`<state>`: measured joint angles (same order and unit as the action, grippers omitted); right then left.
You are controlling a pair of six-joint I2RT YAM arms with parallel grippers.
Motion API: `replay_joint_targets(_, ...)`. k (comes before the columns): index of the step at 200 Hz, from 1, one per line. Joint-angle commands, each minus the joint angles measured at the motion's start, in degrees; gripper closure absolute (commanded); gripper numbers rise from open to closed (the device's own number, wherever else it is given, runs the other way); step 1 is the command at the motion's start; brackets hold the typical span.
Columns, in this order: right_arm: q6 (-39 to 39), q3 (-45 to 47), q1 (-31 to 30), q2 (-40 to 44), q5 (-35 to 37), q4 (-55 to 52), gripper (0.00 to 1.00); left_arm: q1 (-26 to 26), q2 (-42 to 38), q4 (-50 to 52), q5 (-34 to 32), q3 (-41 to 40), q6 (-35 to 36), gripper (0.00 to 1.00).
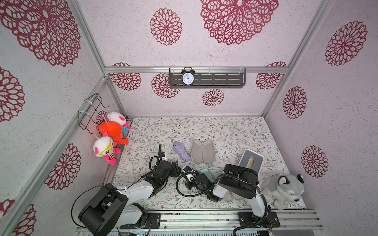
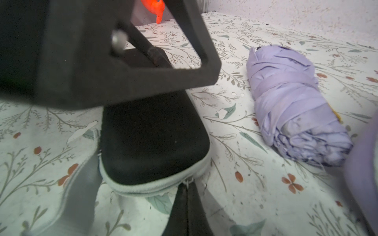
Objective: Put umbrellas into zippered umbrella sleeves
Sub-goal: Zip the zipper on the umbrella sleeve.
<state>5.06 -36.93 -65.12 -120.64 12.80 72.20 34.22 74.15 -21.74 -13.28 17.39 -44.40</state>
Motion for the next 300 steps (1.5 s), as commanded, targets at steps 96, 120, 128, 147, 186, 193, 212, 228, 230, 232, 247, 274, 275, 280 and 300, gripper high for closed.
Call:
replay_joint_targets(96, -0.25, 1.93, 0.53, -0.04, -8.40, -1.48, 1.00, -0.25, 2.67, 8.58, 1.92, -4.62, -4.13, 0.37)
replay_joint_targets(120, -0.17, 2.12, 0.18, 0.10, -9.47, -2.11, 1.00, -0.89, 2.91, 7.42, 3.16, -5.21, -4.69, 0.37)
replay_joint_targets(128, -0.22, 2.12, 0.04, 0.23, -9.84, -2.43, 1.00, -0.87, 3.13, 7.27, 3.30, -5.22, -4.92, 0.37)
replay_joint_targets(147, -0.29, 2.59, -0.31, 0.32, -10.88, -2.23, 1.00, -1.23, 3.99, 6.67, 4.07, -5.24, -4.95, 0.38)
replay_joint_targets(186, -0.91, 2.95, -1.21, 1.35, -12.37, -3.43, 1.00, -1.87, 5.81, 4.80, 5.18, -5.77, -5.23, 0.39)
replay_joint_targets(193, -0.91, 3.05, -1.40, 1.54, -12.40, -3.54, 1.00, -1.95, 5.91, 4.64, 5.15, -5.79, -5.30, 0.40)
replay_joint_targets(212, -1.01, 3.00, -1.91, 2.06, -12.65, -4.61, 1.00, -2.05, 6.01, 4.42, 5.10, -5.97, -5.52, 0.40)
replay_joint_targets(228, -1.19, 3.09, -2.44, 2.14, -12.73, -4.69, 1.00, -2.05, 6.25, 4.42, 5.19, -6.01, -5.51, 0.41)
replay_joint_targets(230, -1.13, 3.09, -2.52, 2.16, -12.67, -4.77, 1.00, -2.05, 6.24, 4.42, 5.19, -6.04, -5.52, 0.41)
replay_joint_targets(232, -1.04, 3.05, -2.52, 2.14, -12.63, -4.90, 1.00, -2.07, 6.33, 4.38, 5.19, -5.98, -5.52, 0.41)
replay_joint_targets(247, -0.95, 3.00, -2.94, 2.42, -12.62, -5.25, 1.00, -2.11, 6.65, 4.25, 5.35, -5.97, -5.60, 0.41)
replay_joint_targets(274, 0.14, 2.71, -3.61, 2.71, -12.46, -4.65, 1.00, -2.14, 7.36, 3.41, 6.06, -6.16, -5.94, 0.42)
replay_joint_targets(275, 0.22, 2.68, -3.61, 2.70, -12.45, -4.59, 1.00, -2.14, 7.43, 3.39, 6.07, -6.19, -5.95, 0.42)
replay_joint_targets(280, 0.34, 2.38, -3.61, 2.65, -12.35, -4.54, 1.00, -2.14, 7.58, 3.22, 5.99, -6.28, -6.04, 0.42)
replay_joint_targets(300, 1.16, 0.87, -6.23, 1.74, -11.39, -4.39, 1.00, -2.14, 8.00, 2.75, 6.03, -6.47, -6.22, 0.44)
